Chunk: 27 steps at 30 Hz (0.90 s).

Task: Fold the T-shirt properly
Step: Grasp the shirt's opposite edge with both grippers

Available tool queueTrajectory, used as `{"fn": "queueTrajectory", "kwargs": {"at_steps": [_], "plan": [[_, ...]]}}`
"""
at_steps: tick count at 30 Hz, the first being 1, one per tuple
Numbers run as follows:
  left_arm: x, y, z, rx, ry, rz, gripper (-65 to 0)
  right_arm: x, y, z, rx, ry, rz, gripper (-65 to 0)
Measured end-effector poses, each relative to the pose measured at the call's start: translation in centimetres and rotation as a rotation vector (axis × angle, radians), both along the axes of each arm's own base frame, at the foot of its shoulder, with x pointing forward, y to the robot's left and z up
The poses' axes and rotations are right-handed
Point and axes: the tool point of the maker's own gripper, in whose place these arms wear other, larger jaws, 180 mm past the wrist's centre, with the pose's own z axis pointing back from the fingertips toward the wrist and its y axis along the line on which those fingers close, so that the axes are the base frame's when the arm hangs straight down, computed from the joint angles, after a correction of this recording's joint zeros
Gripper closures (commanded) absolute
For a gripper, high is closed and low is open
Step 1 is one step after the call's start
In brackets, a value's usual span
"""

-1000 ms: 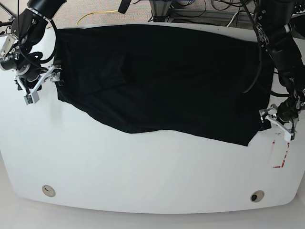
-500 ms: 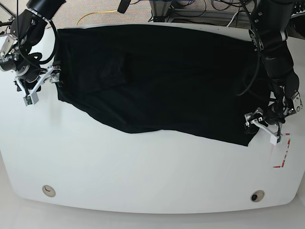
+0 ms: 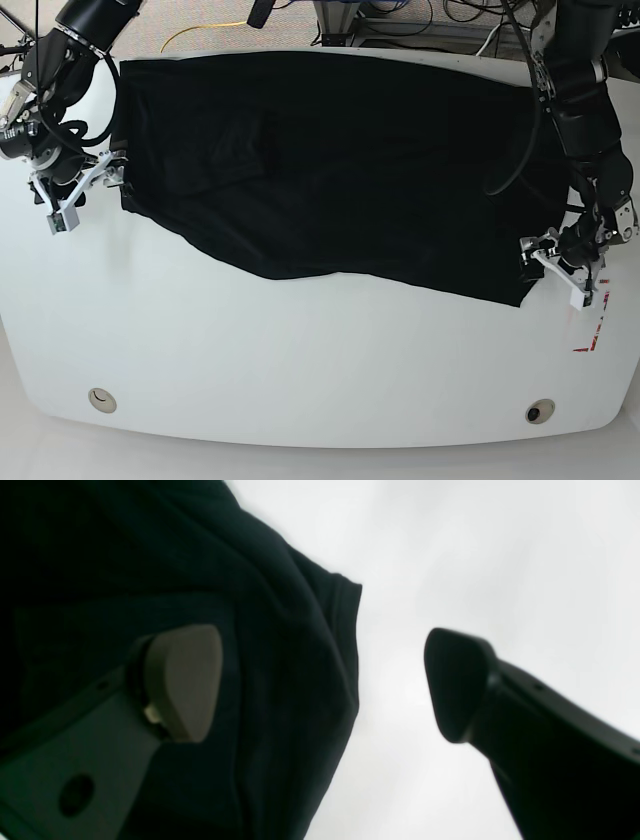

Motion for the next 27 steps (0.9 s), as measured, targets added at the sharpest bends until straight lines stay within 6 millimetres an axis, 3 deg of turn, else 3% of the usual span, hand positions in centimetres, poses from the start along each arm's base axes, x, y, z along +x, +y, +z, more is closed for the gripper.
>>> {"fn": "queueTrajectory", "kwargs": {"at_steps": [4, 11, 16, 20, 22, 27], "plan": [[-0.8, 1.4, -1.0, 0.003, 0.041, 0.034, -55.7, -0.2, 0.0, -0.2, -0.001, 0.008, 0.0, -60.4], [-0.4, -1.0, -2.0, -0.049, 0.044, 0.012, -55.6, -0.2, -0.2, -0.1, -0.001, 0.005, -0.006, -60.4], [0.3, -2.7, -2.1, -0.082, 0.021, 0.004, -54.6, 0.3, -0.4, -1.3, 0.052, 0.028, -0.028, -60.4], [1.2, -4.4, -2.1, -0.125, 0.0, -0.001, -41.9, 1.7, -1.1, -2.7, 0.133, 0.035, -0.066, -60.4], [1.3, -5.2, -2.3, -0.14, -0.002, -0.007, -29.3, 2.3, -1.5, -3.4, 0.165, 0.051, -0.085, -60.4], [1.0, -5.3, -2.7, -0.141, 0.012, -0.008, -5.4, 4.0, -2.2, -5.0, 0.265, 0.053, -0.135, -60.4]]}}
